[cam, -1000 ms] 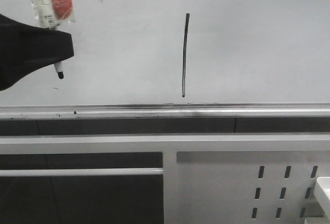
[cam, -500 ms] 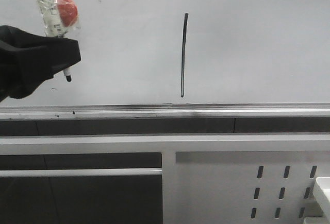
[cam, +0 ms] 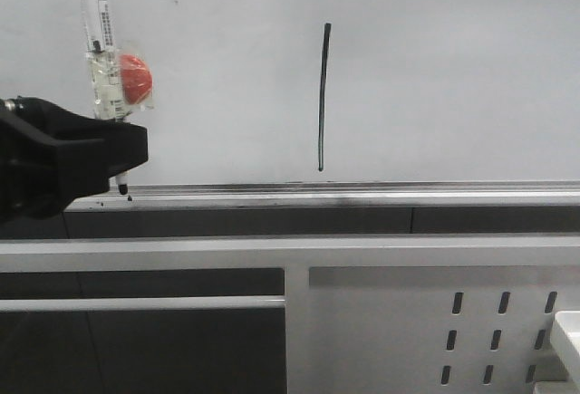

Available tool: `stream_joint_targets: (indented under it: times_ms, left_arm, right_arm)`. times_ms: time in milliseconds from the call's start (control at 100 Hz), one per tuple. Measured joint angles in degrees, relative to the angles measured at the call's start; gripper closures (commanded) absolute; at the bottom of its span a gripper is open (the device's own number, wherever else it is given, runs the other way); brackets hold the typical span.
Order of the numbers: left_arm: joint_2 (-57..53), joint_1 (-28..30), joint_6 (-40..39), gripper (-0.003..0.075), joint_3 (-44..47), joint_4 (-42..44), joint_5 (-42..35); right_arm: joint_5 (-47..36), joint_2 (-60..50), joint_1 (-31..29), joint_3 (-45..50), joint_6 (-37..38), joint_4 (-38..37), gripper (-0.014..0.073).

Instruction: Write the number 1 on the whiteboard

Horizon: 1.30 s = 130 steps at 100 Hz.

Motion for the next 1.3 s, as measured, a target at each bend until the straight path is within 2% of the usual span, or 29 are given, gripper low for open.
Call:
stream_joint_targets:
  times_ms: [240, 600, 790, 1170, 1240, 1300]
  left_arm:
    - [3.1, 0.0, 2.4, 0.074, -3.3, -1.2, 3.4]
    - [6.4, 1.3, 2.7, 0.074, -5.4, -5.7, 3.2]
    - [6.4, 3.7, 2.8, 0.074, -5.4, -6.0, 3.1]
    - [6.5, 4.0, 2.8, 0.0737, -5.4, -5.6, 2.0]
    - [6.7, 4.0, 2.8, 0.0708, -5.4, -5.1, 1.7]
    - [6.7, 4.0, 2.8, 0.0641, -5.4, -4.2, 1.5]
  right_arm:
    - [0.2, 0.0, 0.0, 0.0, 0.0, 0.5, 0.0663]
    - [0.3, 0.0, 0.0, 0.0, -0.1, 0.5, 0.0663]
    - [0.3, 0.0, 0.0, 0.0, -0.1, 0.5, 0.0663]
    - [0.8, 0.0, 0.0, 0.0, -0.1, 0.5, 0.0663]
    - [1.1, 0.0, 0.0, 0.0, -0.1, 0.5, 0.0663]
    - [1.5, 0.0, 0.0, 0.0, -0.1, 0.5, 0.0663]
